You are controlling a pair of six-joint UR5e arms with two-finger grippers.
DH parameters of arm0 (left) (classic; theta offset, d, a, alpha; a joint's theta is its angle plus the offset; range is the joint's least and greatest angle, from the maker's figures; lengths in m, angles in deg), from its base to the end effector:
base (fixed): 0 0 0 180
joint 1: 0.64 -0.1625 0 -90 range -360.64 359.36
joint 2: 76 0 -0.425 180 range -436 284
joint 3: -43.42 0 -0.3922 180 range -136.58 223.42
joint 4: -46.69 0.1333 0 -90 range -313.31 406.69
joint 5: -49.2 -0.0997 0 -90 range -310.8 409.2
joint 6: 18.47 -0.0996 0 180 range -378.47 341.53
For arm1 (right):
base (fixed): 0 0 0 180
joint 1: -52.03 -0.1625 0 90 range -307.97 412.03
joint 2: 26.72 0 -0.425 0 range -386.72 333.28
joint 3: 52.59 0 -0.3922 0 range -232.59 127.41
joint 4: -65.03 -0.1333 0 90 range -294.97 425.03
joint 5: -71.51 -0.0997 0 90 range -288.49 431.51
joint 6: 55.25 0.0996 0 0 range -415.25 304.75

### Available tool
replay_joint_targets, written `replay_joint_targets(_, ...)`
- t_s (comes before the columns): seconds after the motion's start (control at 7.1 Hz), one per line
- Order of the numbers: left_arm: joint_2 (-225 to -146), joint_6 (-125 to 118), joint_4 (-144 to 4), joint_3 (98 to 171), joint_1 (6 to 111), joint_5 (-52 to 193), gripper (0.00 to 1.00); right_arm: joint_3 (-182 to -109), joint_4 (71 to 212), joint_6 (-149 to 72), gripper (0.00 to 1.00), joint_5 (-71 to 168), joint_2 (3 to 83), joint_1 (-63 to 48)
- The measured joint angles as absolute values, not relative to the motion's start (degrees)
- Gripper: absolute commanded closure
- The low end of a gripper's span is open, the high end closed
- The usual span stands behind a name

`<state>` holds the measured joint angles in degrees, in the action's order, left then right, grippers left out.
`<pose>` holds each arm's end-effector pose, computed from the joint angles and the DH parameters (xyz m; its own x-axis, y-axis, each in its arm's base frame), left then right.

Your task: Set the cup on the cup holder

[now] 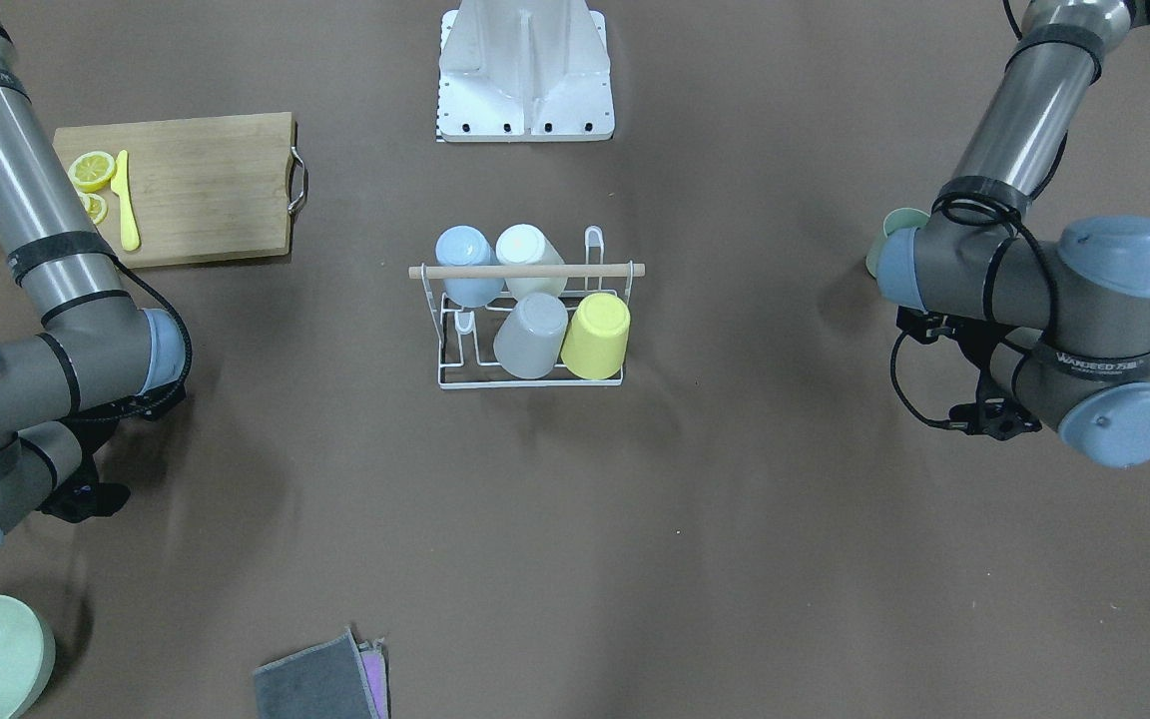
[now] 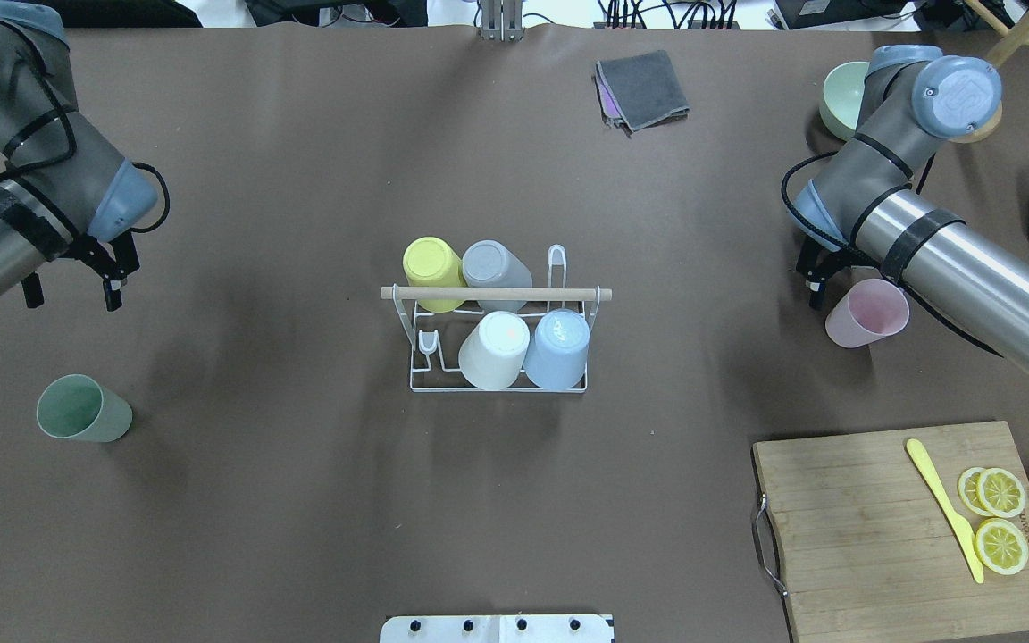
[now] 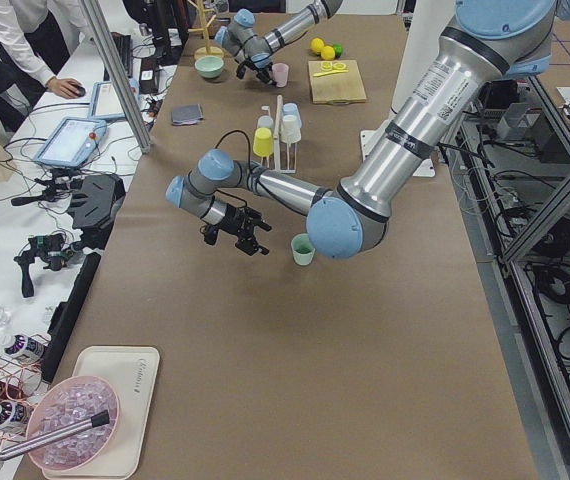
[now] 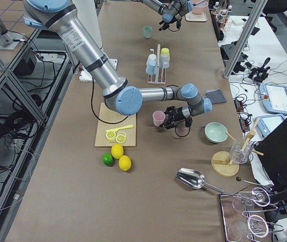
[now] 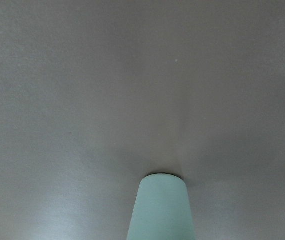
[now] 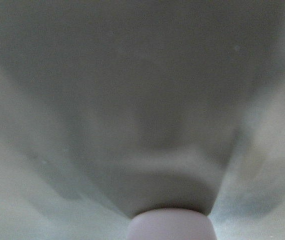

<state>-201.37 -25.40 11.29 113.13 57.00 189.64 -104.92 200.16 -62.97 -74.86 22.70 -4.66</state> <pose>0.3062 -0.5888 0.5194 0.7449 0.0056 -0.6672 -0.5065 0.6557 -0.5599 -0.3450 -0.6168 0.5732 0.7085 0.0788 0.7013 0.5065 0.6352 -0.5831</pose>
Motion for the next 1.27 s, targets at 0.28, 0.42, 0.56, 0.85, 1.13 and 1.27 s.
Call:
replay_joint_targets(0.28,-200.63,-25.33,11.41,113.12,54.9,189.8,0.02,-104.89,200.66,-63.08,0.17,-74.91,22.88,-4.46)
replay_joint_targets(0.42,-199.99,-25.33,11.43,113.13,53.69,189.87,0.02,-104.88,201.26,-63.3,0.18,-74.94,22.89,-4.43)
replay_joint_targets(0.56,-199.33,-25.32,11.44,113.21,52.71,189.94,0.03,-104.89,202.16,-63.83,0.22,-75.24,22.88,-4.43)
replay_joint_targets(0.85,-198.19,-25.32,11.47,113.48,51.44,190.05,0.02,-105.04,203.9,-65.12,0.43,-76.09,22.87,-4.47)
replay_joint_targets(1.13,-197.32,-25.26,11.52,113.61,50.1,190.18,0.02,-105.2,204.35,-65.48,0.64,-76.81,22.96,-4.46)
replay_joint_targets(1.27,-196.85,-25.24,11.52,113.66,49.47,190.45,0.02,-105.33,204.39,-65.51,0.66,-77.05,22.96,-4.5)
